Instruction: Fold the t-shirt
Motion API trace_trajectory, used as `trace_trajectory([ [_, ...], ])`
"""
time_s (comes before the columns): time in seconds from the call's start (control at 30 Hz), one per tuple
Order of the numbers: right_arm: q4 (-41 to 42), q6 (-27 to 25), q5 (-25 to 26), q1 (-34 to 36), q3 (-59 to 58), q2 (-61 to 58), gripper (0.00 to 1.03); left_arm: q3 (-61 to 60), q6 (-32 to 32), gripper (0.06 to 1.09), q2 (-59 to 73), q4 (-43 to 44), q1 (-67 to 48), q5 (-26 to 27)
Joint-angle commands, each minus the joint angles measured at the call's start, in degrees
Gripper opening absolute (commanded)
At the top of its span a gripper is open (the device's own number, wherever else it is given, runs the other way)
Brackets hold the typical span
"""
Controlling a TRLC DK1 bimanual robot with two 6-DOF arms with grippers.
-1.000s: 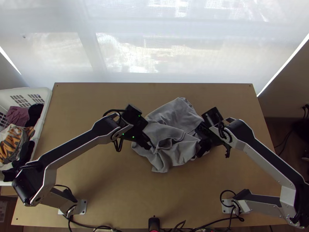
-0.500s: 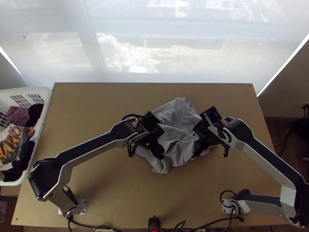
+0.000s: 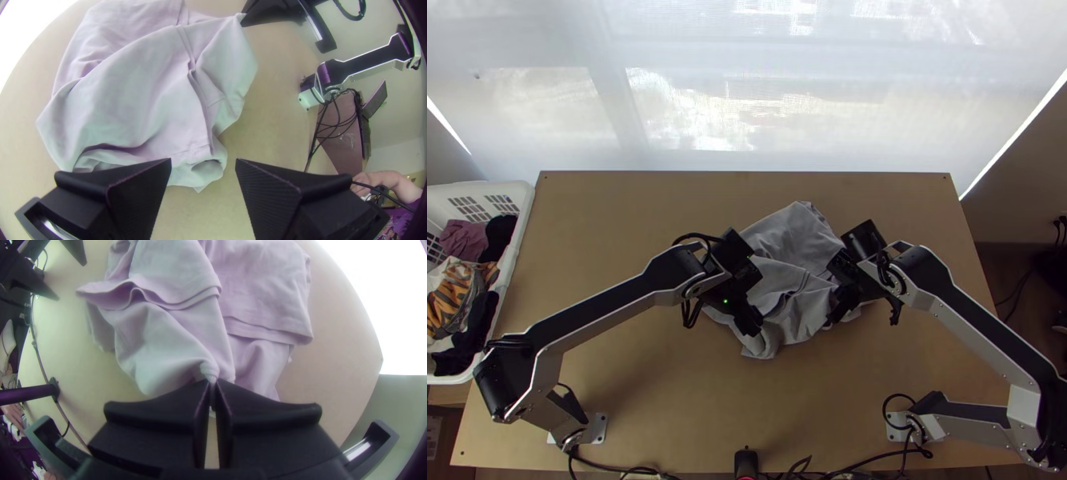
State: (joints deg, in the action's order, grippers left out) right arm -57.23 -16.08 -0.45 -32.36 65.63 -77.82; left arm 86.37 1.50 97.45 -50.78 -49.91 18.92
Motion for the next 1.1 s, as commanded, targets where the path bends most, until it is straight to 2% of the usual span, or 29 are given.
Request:
trace_trajectory([
  [0.0,-0.1,0.1,0.0,0.1,0.0,0.1,0.03,0.0,-1.0,0.78,2.2,0.4,-0.1,0.1],
  [0.37,-0.3,0.1,0.0,0.1,-0.3,0.3,0.03,1.7,-2.4,0.77,6.3,4.0,0.6,-0.8],
  [0.47,-0.3,0.1,0.1,0.1,-0.3,0.3,0.03,2.2,-2.6,0.52,6.9,4.7,0.9,-0.8],
  [0.6,-0.3,0.1,0.1,0.2,-0.4,0.3,0.03,2.6,-2.7,0.11,7.4,5.1,1.5,-0.8],
  [0.87,-0.9,-0.1,0.1,0.4,0.3,0.7,0.03,3.5,-2.6,0.09,4.3,3.1,4.4,-0.8],
  [1.07,-2.7,-0.4,0.1,3.2,3.6,2.6,0.03,9.6,-1.9,0.09,-3.1,-2.4,13.5,-0.7],
])
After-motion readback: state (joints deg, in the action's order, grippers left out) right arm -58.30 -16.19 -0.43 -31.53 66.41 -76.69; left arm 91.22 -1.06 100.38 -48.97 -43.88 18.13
